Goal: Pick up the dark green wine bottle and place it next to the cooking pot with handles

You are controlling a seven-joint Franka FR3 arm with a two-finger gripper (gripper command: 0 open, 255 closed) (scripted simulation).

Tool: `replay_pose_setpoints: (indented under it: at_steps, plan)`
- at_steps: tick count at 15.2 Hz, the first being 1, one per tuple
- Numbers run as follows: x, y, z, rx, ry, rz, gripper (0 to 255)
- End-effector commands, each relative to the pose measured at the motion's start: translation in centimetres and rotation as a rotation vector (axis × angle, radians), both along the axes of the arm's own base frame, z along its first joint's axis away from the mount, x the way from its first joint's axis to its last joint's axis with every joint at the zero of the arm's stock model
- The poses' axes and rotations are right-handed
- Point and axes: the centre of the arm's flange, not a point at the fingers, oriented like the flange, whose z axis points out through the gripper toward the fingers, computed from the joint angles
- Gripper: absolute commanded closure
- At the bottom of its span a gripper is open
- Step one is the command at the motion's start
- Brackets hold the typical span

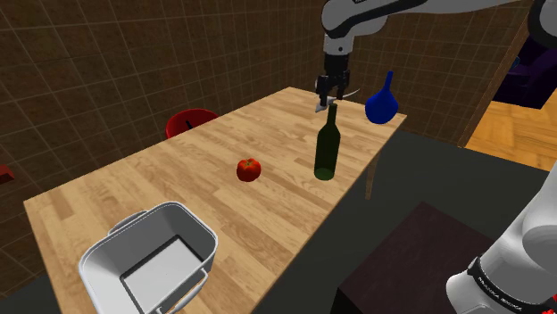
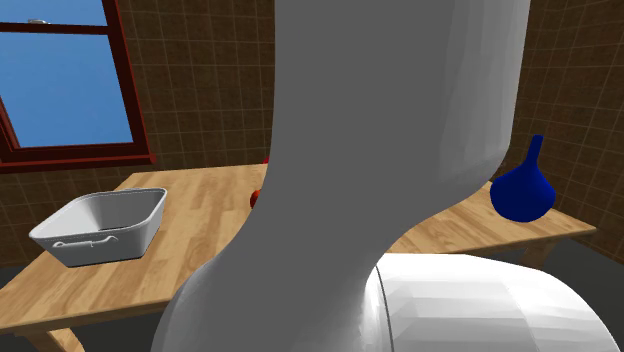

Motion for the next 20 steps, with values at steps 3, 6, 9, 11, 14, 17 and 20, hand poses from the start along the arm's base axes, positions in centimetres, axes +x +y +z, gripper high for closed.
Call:
replay_pose_setpoints:
  at_steps: [3,6,9,11,14,17,20]
  plan:
    - [0.1,0.1,-2.1,0.001,-0.001,0.001,0]
    - [0.1,0.1,-2.9,0.001,-0.001,0.001,0]
    - [0.1,0.1,-2.9,0.001,-0.001,0.001,0]
    - [0.1,0.1,-2.9,0.001,-0.001,0.001,0]
    - [0.1,0.1,-2.9,0.001,0.0,0.001,255]
    - [0.1,0.1,-2.9,0.001,0.0,0.001,255]
    - [0.1,0.1,-2.9,0.001,0.0,0.001,255]
